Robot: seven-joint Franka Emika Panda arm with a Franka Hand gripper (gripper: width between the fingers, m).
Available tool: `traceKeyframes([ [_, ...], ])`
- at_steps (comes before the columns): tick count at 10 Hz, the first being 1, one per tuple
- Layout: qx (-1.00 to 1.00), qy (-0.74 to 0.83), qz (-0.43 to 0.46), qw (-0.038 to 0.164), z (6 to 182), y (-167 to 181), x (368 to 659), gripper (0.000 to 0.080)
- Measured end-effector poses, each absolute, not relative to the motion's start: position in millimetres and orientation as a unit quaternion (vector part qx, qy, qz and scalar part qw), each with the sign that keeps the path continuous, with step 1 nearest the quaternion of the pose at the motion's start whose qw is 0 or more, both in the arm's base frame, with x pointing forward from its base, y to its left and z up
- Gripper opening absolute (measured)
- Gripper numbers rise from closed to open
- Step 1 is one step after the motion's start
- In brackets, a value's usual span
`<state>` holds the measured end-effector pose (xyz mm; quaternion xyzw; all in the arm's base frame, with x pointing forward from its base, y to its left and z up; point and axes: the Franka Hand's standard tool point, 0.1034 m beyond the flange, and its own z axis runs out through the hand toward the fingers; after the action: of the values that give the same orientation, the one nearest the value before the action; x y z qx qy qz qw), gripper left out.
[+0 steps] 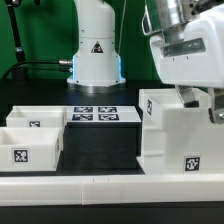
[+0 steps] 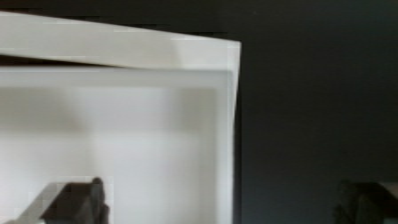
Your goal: Assemble drawer
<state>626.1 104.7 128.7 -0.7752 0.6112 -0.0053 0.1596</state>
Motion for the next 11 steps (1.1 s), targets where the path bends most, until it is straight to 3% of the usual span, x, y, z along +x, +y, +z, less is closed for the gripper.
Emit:
traceKeyframes([
  [2,-0.804,0.572,-0.018,0.160,145.1,91,597,0.0649],
  [5,-0.806,0.568,-0.022,0.162,144.1,89,593,0.0649],
  [11,-0.974,0.188,-0.060,0.115,145.1,18,557,0.0649],
])
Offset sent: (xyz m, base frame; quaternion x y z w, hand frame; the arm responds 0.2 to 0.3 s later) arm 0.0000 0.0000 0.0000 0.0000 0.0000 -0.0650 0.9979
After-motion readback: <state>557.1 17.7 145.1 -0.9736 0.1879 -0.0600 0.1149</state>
